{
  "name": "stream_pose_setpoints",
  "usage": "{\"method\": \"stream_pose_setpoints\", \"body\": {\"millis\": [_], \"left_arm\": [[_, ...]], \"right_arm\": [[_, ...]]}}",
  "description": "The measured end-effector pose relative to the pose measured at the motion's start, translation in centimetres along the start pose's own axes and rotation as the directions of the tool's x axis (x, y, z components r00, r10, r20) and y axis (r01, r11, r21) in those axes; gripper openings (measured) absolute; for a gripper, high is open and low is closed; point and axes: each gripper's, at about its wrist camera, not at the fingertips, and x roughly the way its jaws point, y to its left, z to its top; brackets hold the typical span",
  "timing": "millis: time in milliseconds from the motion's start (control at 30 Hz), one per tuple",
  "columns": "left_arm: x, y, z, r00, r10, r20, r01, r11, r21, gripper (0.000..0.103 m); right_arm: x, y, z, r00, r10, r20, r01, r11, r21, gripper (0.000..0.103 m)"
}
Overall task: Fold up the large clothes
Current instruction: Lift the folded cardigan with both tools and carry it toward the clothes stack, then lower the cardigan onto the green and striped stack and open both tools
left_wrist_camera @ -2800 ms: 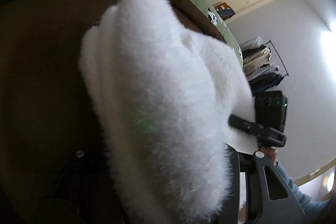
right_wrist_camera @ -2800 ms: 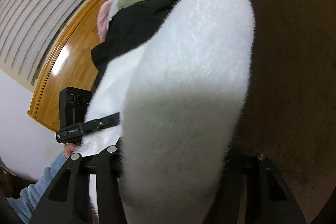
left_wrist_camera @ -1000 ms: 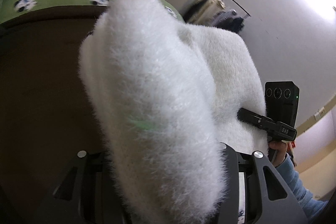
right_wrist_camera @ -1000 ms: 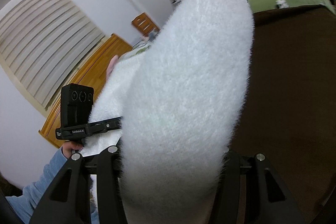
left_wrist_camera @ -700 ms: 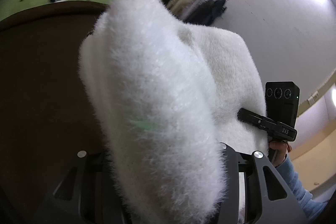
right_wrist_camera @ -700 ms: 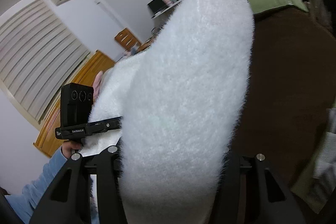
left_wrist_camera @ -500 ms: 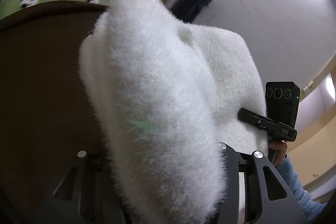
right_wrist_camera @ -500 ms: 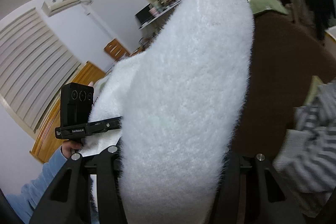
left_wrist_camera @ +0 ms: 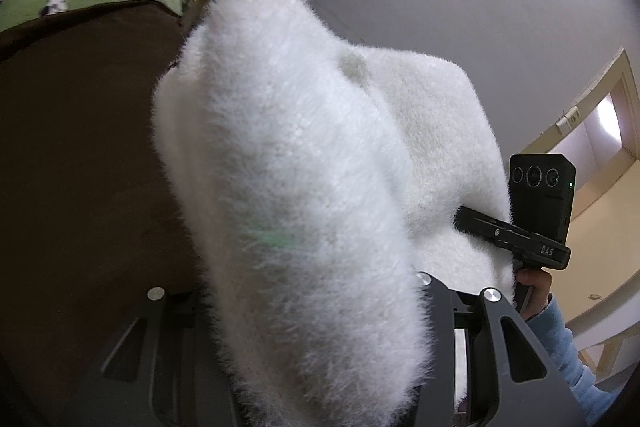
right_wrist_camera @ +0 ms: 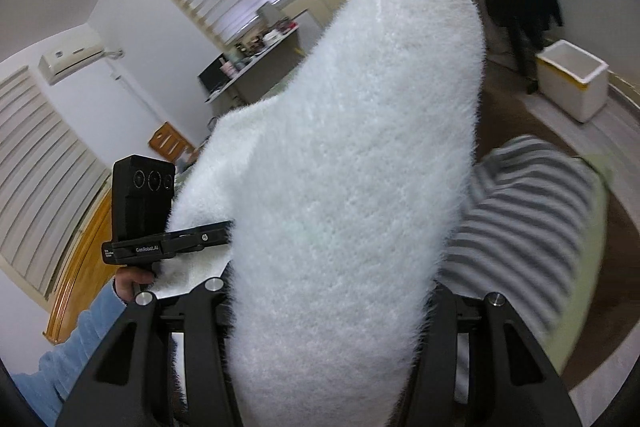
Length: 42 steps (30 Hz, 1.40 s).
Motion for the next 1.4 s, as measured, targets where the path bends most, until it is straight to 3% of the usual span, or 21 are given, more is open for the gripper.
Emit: {"method": "stream_pose_setpoints", "body": {"millis": [167, 233, 467, 667, 833, 1067, 1233, 1300, 1400], "left_arm": [[4.4, -0.6, 0.6, 0.999, -0.022, -0.047, 0.022, 1.0, 0.009, 0.045], [6.8, 0.4, 3.0, 0.997, -0.024, -0.068, 0.024, 1.0, 0.006, 0.045], [12.3, 2.3, 3.0, 0.994, -0.001, -0.108, 0.0, 1.0, -0.005, 0.046], [14.6, 4.1, 3.0, 0.984, 0.041, -0.174, -0.046, 0.999, -0.025, 0.061], [14.2, 5.0, 2.8, 0.984, 0.048, -0.169, -0.059, 0.997, -0.059, 0.069], [11.8, 2.7, 2.4, 0.97, 0.13, -0.205, -0.131, 0.991, 0.009, 0.07], [9.3, 1.8, 2.0, 0.969, 0.163, -0.185, -0.153, 0.986, 0.068, 0.075], [7.8, 1.5, 2.2, 0.973, 0.193, -0.124, -0.184, 0.98, 0.077, 0.088], [4.9, 1.6, 2.2, 0.973, 0.232, -0.02, -0.23, 0.971, 0.066, 0.095]], "right_arm": [[-1.0, -3.4, -0.4, 0.999, -0.034, 0.004, 0.034, 0.998, 0.052, 0.05], [-1.4, -6.2, -0.7, 0.999, -0.045, 0.0, 0.045, 0.996, 0.081, 0.05], [0.1, -12.3, -0.9, 0.998, -0.046, -0.036, 0.051, 0.986, 0.157, 0.052], [1.6, -14.6, -1.1, 0.998, -0.02, -0.055, 0.03, 0.981, 0.189, 0.059], [1.6, -14.3, -0.7, 0.998, -0.041, -0.037, 0.048, 0.981, 0.188, 0.067], [0.9, -13.8, -0.6, 0.988, -0.14, -0.064, 0.148, 0.977, 0.154, 0.073], [0.7, -13.4, -0.6, 0.98, -0.182, -0.083, 0.193, 0.968, 0.159, 0.074], [0.3, -13.7, -0.8, 0.977, -0.193, -0.088, 0.206, 0.964, 0.167, 0.08], [-1.0, -13.4, -0.7, 0.953, -0.298, -0.056, 0.303, 0.945, 0.12, 0.096]]}}
